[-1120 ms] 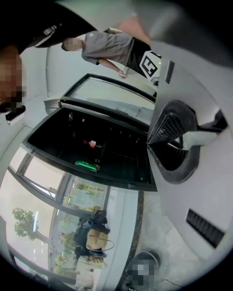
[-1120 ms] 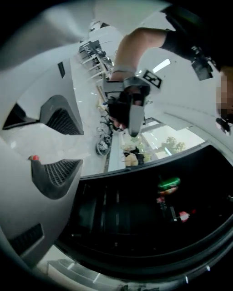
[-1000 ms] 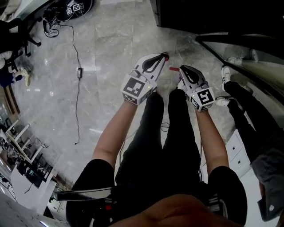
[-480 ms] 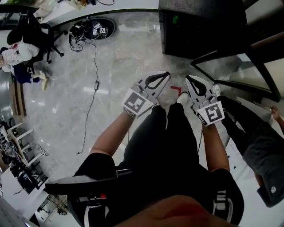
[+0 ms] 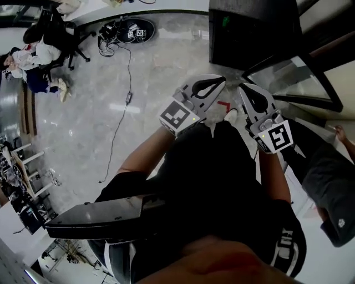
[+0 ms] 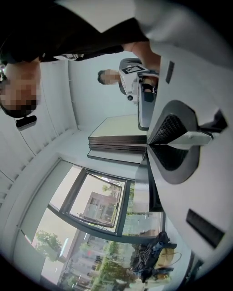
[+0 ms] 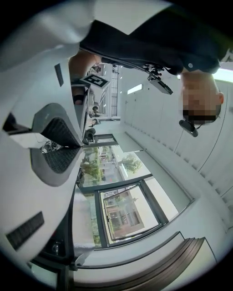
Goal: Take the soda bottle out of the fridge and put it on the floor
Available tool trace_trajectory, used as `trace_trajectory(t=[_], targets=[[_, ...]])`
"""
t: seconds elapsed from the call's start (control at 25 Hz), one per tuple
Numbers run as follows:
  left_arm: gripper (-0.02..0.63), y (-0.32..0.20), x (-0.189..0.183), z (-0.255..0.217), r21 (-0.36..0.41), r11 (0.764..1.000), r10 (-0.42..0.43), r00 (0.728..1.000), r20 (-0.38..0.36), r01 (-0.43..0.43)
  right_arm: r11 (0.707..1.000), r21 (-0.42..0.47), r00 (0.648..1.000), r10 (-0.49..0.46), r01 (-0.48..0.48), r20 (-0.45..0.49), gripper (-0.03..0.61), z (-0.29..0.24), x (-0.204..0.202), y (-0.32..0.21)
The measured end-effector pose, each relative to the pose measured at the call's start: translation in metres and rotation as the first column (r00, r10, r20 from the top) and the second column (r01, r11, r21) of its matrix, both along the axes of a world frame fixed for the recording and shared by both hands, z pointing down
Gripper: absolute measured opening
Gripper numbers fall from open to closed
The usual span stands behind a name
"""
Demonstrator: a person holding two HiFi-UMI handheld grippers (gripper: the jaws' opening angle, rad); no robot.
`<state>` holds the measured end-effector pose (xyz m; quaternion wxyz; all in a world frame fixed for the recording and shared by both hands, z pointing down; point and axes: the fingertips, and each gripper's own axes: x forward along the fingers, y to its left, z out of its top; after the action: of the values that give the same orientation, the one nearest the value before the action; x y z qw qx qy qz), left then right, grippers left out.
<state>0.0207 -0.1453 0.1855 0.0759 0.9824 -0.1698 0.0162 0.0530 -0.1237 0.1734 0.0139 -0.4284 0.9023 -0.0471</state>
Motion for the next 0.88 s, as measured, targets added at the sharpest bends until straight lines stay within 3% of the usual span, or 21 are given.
trace_trajectory(t=[0.32, 0.88], targets=[[0.005, 0.002, -0.006, -0.034, 0.003, 1.0, -0.02, 1.0, -0.018, 0.02, 0.999, 0.029, 0.998, -0.023, 0.025, -0.053, 0.012, -0.038, -0.006, -0.006], [0.005, -0.014, 0.002, -0.037, 0.05, 0.999, -0.021, 1.0, -0.005, 0.021, 0.999, 0.024, 0.996, -0.032, 0.034, -0.082, 0.012, -0.034, 0.0, -0.02]])
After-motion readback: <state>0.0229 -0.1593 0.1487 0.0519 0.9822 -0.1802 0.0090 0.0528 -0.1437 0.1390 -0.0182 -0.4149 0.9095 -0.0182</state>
